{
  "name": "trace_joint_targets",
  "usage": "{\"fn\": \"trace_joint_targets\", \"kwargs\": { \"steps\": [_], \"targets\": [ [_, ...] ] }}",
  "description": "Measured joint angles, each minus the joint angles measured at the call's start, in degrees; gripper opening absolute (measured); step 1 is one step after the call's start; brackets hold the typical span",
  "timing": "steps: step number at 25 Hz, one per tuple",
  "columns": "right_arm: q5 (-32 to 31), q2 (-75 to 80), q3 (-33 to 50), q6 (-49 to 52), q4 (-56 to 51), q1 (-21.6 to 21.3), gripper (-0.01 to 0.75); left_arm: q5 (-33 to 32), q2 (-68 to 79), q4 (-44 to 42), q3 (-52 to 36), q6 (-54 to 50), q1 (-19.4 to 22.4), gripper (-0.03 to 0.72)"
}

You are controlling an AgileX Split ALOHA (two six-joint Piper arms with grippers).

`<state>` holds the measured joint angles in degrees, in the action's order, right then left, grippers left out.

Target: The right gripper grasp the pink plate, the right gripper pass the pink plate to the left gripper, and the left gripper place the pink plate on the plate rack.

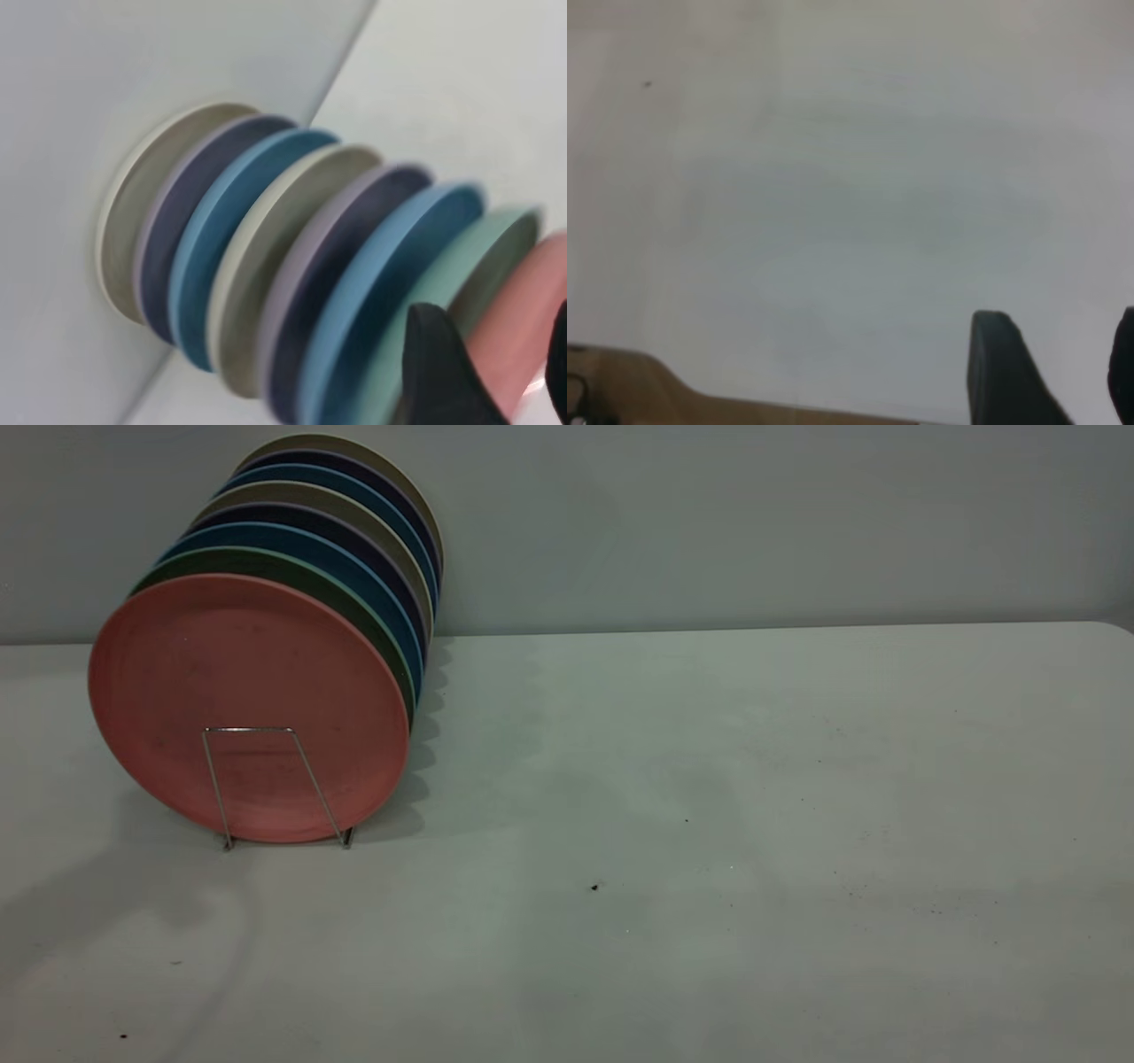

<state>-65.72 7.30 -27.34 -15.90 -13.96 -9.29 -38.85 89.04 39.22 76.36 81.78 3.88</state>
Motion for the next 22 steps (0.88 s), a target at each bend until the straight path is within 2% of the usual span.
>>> {"fn": "trace_joint_targets", "kwargs": {
  "steps": [6, 15, 22],
  "targets": [
    [0.3, 0.0, 0.2, 4.3, 3.2, 3.0, 0.311, -8.6, -11.6, -5.5, 0.0, -22.3, 0.0, 0.338],
    [0.5, 0.0, 0.3, 10.6, 8.4, 8.5, 0.311, -27.9, -24.6, -19.8, 0.0, -47.4, 0.0, 0.338],
    [0.5, 0.0, 0.3, 16.4, 13.5, 15.9, 0.311, -28.0, -31.9, -24.1, -0.2, -60.4, 0.0, 0.338]
  ]
}}
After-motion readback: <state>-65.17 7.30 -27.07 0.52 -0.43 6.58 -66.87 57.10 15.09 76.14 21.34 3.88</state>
